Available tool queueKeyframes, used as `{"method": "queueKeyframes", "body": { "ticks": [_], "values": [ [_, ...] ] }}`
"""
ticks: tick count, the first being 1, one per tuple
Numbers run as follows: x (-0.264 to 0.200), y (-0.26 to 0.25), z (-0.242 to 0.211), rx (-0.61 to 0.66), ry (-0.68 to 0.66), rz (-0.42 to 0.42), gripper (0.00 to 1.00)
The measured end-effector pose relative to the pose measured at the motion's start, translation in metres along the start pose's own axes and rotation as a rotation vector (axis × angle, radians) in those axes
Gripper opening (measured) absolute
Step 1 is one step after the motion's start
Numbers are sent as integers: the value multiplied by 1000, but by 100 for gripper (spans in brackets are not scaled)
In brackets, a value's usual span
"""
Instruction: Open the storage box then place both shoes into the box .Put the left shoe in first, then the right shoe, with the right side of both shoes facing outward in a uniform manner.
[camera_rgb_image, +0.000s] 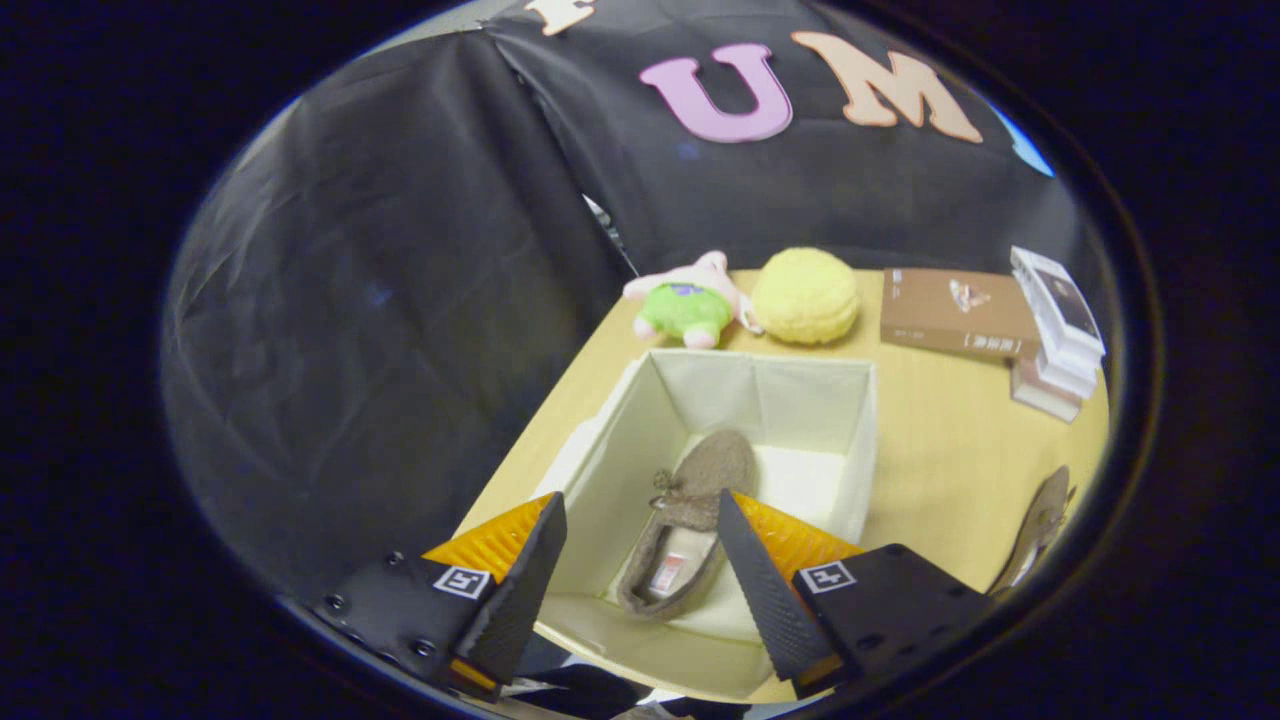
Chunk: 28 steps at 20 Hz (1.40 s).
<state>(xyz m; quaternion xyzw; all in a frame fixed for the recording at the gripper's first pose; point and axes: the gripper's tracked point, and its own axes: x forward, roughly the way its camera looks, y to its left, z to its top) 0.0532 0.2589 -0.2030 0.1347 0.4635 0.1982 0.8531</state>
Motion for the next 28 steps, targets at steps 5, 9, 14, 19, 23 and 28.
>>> {"method": "queueKeyframes", "body": {
  "ticks": [5, 9, 14, 19, 23, 28],
  "values": [
    [-49, -33, 23, -76, -119, -26, 96],
    [-83, -67, 30, -126, -187, -81, 97],
    [-125, -125, 30, -156, -234, -185, 98],
    [-160, -186, 16, -148, -233, -273, 98],
    [-185, -237, 1, -160, -223, -365, 98],
    [-206, -297, -30, -110, -187, -447, 98]
  ]
}}
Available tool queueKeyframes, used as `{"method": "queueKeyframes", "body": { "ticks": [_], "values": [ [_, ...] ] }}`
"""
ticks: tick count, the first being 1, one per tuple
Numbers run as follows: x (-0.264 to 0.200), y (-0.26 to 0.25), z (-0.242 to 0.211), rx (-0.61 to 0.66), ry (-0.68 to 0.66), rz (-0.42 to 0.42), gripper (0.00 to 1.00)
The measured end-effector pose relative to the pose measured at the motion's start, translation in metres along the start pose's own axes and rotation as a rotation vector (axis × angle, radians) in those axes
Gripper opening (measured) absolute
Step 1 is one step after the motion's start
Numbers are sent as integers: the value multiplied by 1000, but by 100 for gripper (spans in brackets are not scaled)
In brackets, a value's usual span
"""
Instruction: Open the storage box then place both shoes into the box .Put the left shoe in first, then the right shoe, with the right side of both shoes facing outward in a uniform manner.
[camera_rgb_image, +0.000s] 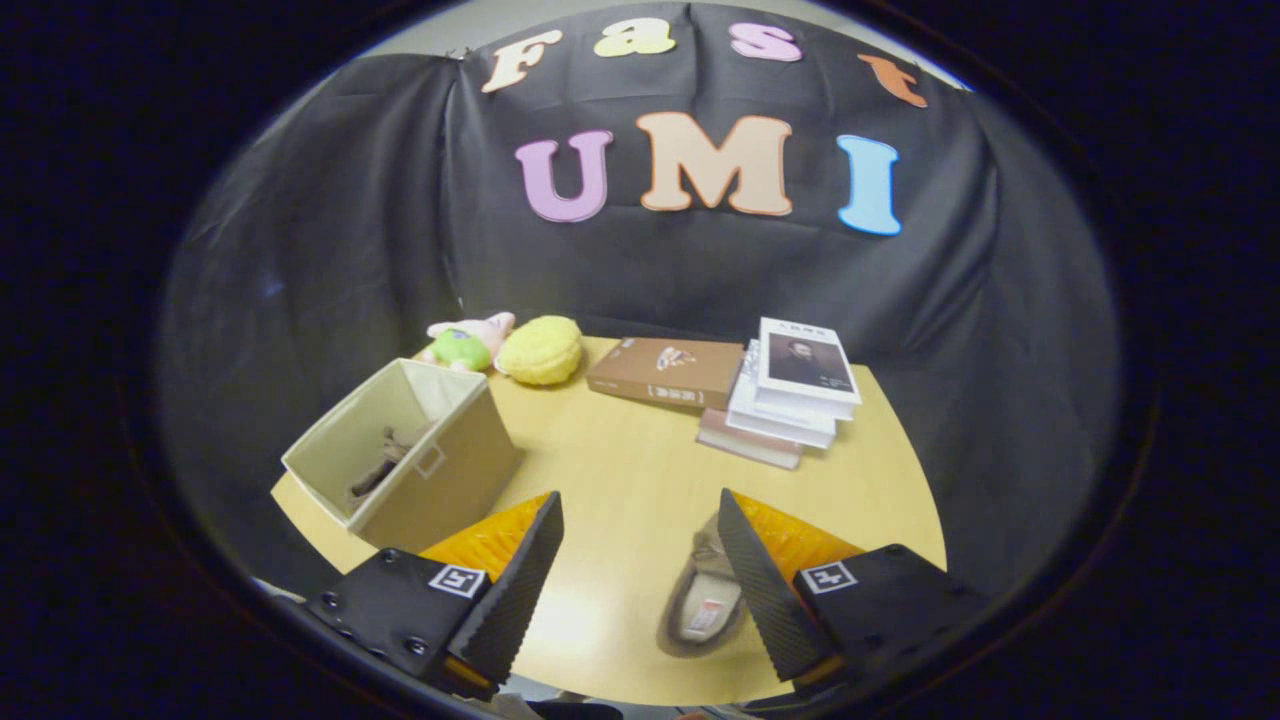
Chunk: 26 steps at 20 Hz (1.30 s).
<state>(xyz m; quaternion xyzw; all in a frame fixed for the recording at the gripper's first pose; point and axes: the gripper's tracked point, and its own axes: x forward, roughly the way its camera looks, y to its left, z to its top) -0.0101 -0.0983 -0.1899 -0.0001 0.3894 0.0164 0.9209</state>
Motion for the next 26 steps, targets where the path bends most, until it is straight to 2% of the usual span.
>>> {"method": "queueKeyframes", "body": {
  "ticks": [9, 13, 20, 26],
  "values": [
    [40, -67, -90, 81, 162, -74, 98],
    [63, -79, -125, 104, 244, -79, 98],
    [91, -91, -159, 105, 370, -63, 98],
    [99, -90, -174, 174, 451, -11, 71]
  ]
}}
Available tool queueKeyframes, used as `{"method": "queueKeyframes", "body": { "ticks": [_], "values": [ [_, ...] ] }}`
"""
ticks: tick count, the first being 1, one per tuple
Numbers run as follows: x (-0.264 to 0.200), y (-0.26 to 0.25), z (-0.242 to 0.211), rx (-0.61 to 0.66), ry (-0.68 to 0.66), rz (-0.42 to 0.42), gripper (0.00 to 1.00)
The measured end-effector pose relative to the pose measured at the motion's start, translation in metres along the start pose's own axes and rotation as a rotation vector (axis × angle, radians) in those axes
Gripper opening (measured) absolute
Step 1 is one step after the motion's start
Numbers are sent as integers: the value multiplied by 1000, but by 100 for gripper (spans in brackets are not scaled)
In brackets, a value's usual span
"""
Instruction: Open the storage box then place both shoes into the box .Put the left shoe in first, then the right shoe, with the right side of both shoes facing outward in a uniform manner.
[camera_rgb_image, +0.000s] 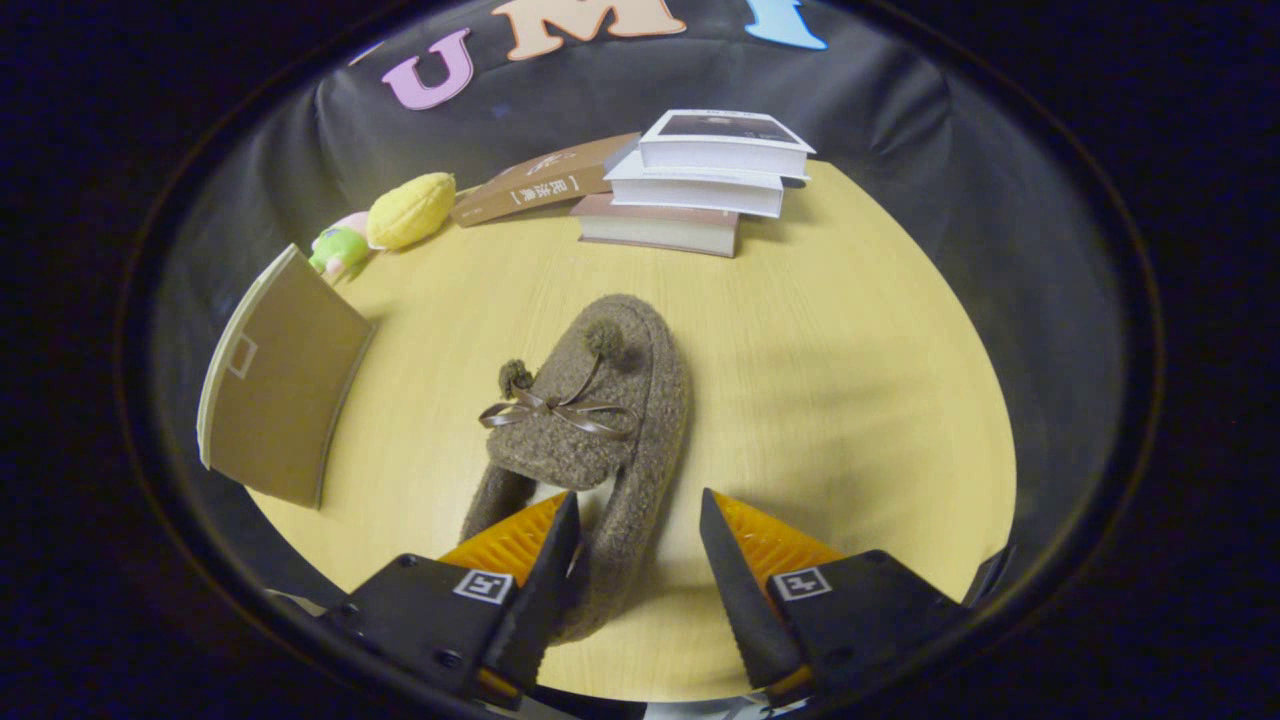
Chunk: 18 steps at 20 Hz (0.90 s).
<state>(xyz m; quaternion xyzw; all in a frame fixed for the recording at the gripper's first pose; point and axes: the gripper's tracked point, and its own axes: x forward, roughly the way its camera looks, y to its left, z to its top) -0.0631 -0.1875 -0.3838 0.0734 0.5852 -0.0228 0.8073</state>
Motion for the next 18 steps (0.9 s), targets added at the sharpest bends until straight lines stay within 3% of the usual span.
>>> {"method": "queueKeyframes", "body": {
  "ticks": [5, 6, 11, 18],
  "values": [
    [3, 8, -6, 7, 42, 27, 37],
    [1, -3, -4, 9, 29, -25, 34],
    [-1, -7, -4, 51, 42, -47, 20],
    [-24, 14, 6, 178, 9, -16, 3]
  ]
}}
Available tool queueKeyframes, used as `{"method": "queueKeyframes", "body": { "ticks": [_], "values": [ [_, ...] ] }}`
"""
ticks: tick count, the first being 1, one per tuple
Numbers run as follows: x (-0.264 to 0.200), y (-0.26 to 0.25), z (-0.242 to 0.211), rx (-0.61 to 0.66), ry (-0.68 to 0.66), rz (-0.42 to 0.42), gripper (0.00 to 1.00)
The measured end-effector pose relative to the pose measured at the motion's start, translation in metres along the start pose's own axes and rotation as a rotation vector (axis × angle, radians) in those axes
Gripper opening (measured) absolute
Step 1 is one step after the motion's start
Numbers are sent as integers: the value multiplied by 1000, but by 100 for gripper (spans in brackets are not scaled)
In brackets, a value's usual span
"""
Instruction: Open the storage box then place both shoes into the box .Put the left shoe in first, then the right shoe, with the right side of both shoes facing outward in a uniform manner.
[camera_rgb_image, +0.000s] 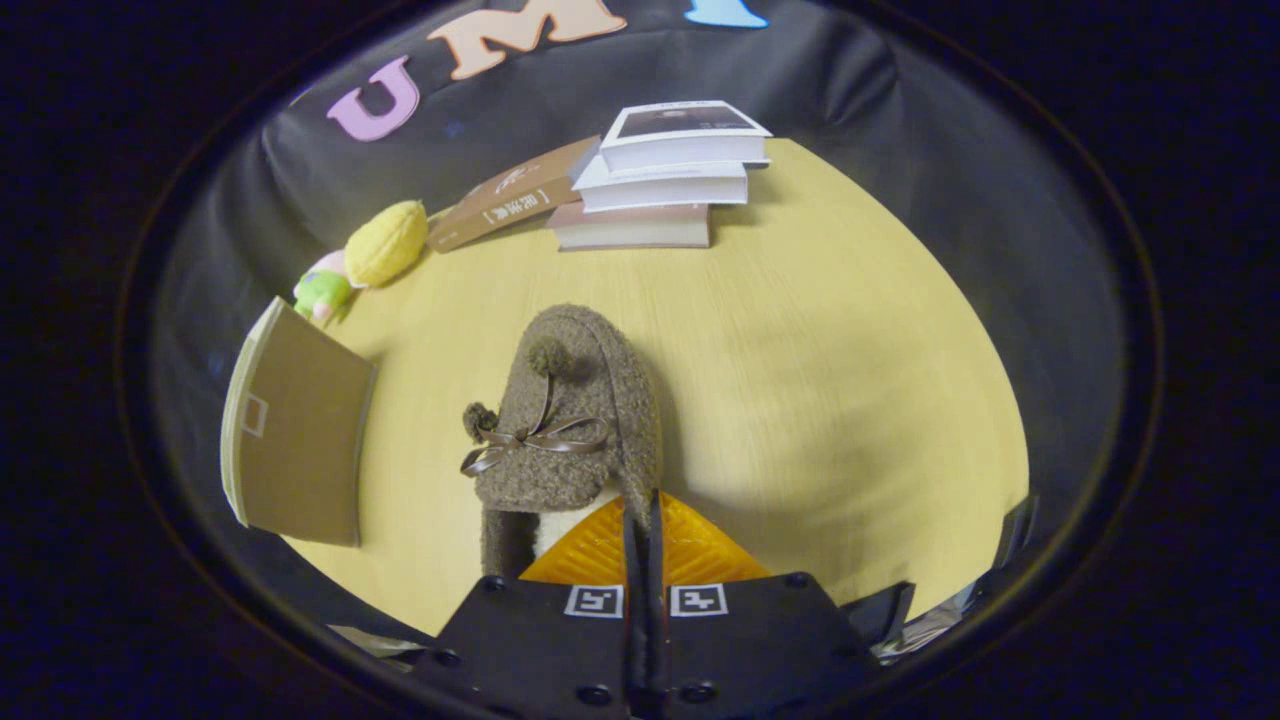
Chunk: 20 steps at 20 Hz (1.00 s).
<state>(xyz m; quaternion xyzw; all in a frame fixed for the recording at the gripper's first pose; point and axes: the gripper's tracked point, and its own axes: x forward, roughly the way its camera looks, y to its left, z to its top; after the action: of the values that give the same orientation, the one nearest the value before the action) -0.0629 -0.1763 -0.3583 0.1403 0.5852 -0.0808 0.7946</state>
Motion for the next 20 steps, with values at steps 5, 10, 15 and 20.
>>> {"method": "queueKeyframes", "body": {
  "ticks": [5, 10, 15, 20],
  "values": [
    [-21, 28, 1, 53, -19, 3, 4],
    [-44, 79, 5, 77, -45, 39, 3],
    [-67, 135, 13, 63, -73, 78, 4],
    [-89, 195, 26, 59, -101, 142, 3]
  ]
}}
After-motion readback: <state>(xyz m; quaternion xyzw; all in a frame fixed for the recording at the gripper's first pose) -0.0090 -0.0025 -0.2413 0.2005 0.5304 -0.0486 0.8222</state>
